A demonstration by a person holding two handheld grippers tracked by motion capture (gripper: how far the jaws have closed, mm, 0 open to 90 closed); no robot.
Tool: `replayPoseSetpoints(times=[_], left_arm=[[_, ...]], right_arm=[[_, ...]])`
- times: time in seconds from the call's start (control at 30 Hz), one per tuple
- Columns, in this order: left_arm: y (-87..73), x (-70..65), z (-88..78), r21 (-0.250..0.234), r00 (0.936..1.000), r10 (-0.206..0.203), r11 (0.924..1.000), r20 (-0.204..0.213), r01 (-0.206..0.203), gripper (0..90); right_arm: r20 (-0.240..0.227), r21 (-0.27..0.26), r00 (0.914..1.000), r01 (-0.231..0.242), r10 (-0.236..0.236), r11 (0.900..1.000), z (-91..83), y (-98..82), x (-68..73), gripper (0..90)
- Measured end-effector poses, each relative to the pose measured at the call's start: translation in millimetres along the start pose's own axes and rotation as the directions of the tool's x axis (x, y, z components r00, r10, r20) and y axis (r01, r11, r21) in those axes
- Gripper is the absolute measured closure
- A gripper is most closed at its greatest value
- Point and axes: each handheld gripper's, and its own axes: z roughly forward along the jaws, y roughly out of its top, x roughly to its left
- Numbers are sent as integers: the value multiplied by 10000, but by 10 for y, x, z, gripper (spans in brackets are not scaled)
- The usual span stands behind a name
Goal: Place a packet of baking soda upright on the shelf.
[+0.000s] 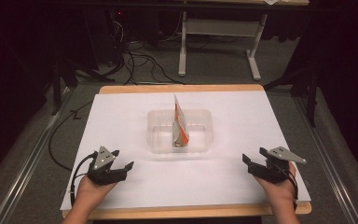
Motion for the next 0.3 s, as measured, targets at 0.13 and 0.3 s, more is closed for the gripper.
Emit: replayPoseSetpoints(times=[0.13,0.3], left_arm=[[5,-42,24,98,9999,124,9999,-28,-123,291],[2,-49,21,117,9998,187,9998,-38,-186,290]], right_arm=[[122,329,9997,189,-193,9993,75,-2,30,256],[211,426,9998,64,-73,9991,82,-5,21,257]])
